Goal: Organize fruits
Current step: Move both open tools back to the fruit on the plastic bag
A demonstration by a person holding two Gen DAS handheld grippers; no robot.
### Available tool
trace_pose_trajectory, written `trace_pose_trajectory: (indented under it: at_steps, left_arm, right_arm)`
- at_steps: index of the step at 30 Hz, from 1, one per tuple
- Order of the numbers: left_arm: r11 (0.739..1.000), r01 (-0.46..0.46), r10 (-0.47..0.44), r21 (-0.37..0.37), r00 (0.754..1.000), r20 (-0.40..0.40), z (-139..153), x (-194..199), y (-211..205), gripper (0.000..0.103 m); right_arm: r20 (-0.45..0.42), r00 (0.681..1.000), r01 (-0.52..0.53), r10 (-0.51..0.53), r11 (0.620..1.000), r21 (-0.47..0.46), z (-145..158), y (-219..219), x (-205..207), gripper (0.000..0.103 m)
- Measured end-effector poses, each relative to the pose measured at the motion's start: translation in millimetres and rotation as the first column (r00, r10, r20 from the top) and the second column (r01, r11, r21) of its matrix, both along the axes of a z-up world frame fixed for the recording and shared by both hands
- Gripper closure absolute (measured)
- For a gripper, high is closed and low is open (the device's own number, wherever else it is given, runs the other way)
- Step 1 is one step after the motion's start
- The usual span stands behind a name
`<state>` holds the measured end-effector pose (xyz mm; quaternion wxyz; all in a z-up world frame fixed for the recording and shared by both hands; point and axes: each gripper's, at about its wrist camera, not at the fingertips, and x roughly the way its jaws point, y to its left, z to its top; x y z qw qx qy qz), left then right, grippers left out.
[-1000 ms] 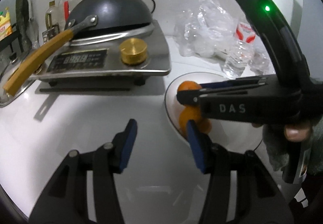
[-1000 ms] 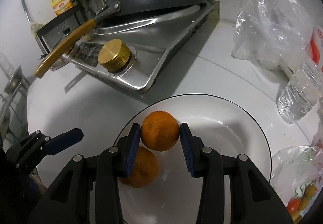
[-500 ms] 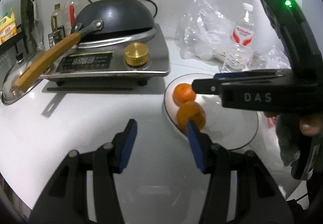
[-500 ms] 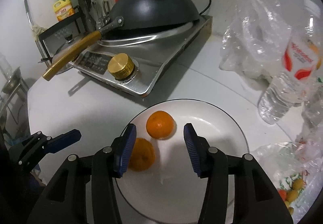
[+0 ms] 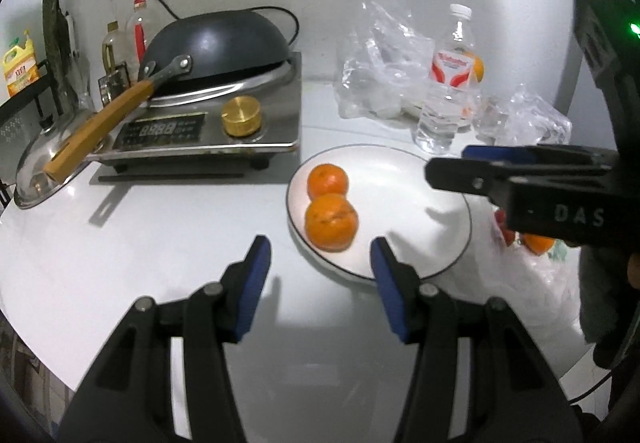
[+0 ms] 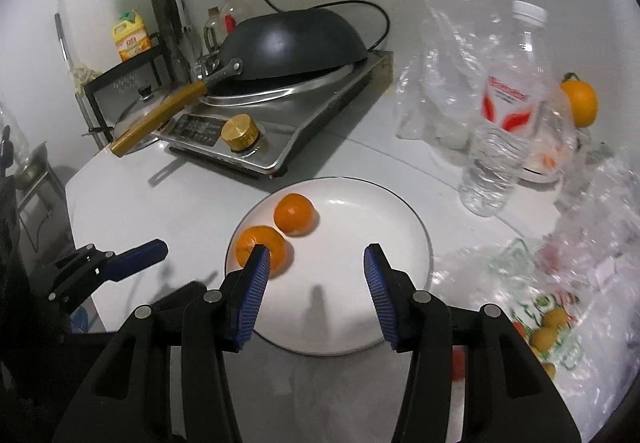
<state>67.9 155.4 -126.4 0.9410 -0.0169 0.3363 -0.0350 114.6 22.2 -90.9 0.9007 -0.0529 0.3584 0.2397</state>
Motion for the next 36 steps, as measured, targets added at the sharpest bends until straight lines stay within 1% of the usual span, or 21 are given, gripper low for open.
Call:
trace_pose_trajectory:
  at_steps: [12, 13, 14, 15, 22, 28, 33, 36]
  left_arm:
    - [0.998, 0.049, -0.049, 0.031, 0.999, -0.005, 8.9, -11.9, -47.1, 0.048]
    - [0.998, 0.054, -0.053, 0.034, 0.999, -0.006, 9.1, -12.0, -51.1, 0.044]
    - [0.998, 0.060, -0.060, 0.036, 0.998, -0.008, 9.5, -12.3, -55.5, 0.036]
    - [0.997, 0.065, -0.065, 0.033, 0.998, -0.008, 9.9, -12.8, -58.0, 0.034]
    - [0.993, 0.102, -0.101, 0.064, 0.995, -0.013, 12.5, -13.5, -86.2, 0.034]
    - [0.988, 0.128, -0.126, 0.082, 0.992, -0.025, 11.7, -12.1, -107.6, 0.034]
    - [0.984, 0.148, -0.145, 0.100, 0.989, -0.035, 10.3, -10.5, -121.4, 0.034]
    - [0.981, 0.159, -0.155, 0.112, 0.987, -0.040, 9.6, -10.2, -129.1, 0.034]
  right_arm:
    - [0.019, 0.998, 0.058, -0.058, 0.998, 0.008, -1.8, -61.9, -34.3, 0.051]
    - [0.022, 0.998, 0.062, -0.063, 0.998, 0.008, -1.9, -66.2, -36.3, 0.051]
    - [0.024, 0.997, 0.069, -0.069, 0.998, 0.009, -2.3, -72.5, -38.8, 0.051]
    - [0.025, 0.997, 0.073, -0.073, 0.997, 0.011, -2.9, -76.2, -40.0, 0.051]
    - [0.027, 0.993, 0.117, -0.117, 0.993, 0.017, -10.1, -109.3, -47.5, 0.051]
    - [0.007, 0.989, 0.145, -0.145, 0.989, -0.001, -27.4, -134.6, -50.3, 0.052]
    - [0.000, 0.989, 0.148, -0.148, 0.989, -0.016, -40.8, -145.4, -48.5, 0.055]
    - [-0.020, 0.987, 0.157, -0.157, 0.987, -0.017, -52.8, -151.8, -42.9, 0.056]
